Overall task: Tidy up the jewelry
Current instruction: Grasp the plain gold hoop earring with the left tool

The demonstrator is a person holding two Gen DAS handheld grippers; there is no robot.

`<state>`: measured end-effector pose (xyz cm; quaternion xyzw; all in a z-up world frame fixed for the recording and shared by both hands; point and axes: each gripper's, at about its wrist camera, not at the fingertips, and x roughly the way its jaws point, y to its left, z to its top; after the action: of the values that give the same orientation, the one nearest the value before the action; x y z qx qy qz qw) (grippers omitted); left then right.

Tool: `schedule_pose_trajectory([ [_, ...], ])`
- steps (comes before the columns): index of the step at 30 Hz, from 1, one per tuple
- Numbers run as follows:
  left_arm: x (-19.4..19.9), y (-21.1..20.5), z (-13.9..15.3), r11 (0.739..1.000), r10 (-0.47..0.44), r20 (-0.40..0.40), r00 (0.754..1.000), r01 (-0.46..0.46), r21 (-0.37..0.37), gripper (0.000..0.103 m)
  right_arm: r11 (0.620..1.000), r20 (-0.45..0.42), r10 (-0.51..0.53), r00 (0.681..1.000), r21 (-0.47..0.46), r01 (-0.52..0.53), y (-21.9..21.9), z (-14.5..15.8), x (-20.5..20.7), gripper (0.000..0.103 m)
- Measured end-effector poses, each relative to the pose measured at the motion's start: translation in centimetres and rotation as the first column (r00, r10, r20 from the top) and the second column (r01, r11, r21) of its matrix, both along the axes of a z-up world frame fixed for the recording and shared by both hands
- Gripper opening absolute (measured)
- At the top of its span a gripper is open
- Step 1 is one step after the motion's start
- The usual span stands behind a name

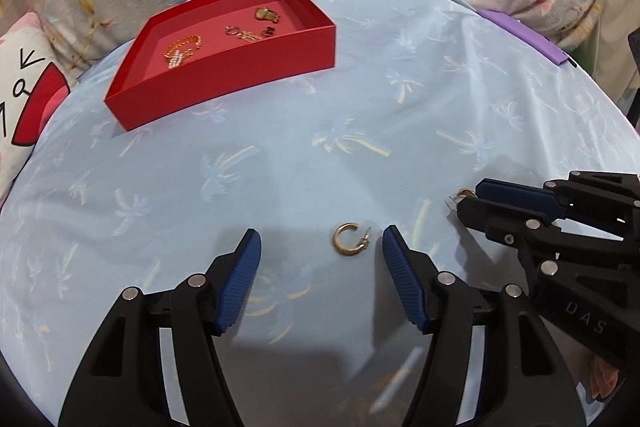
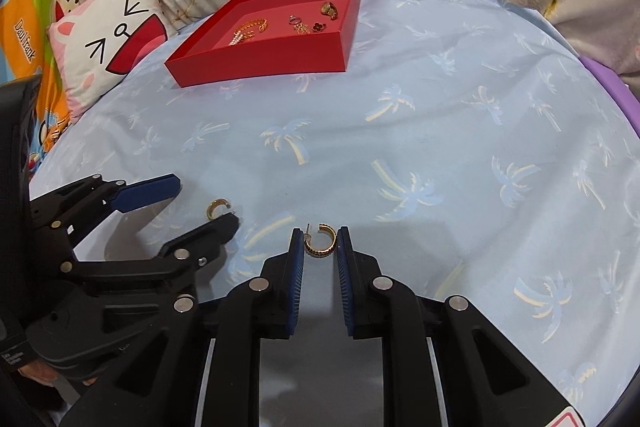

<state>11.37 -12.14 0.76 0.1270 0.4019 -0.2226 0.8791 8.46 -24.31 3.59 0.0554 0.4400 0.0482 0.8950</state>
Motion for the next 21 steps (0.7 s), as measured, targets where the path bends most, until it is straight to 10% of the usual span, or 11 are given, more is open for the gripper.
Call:
schedule_pose_trajectory([
  [21, 0.35, 0.46, 0.27, 0.998, -0.007, -0.022, 1.000, 0.006, -0.068, 0.017, 1.000, -0.012, -0.002, 1.000, -0.004, 0.002, 0.03, -0.29, 0.17, 0.015],
])
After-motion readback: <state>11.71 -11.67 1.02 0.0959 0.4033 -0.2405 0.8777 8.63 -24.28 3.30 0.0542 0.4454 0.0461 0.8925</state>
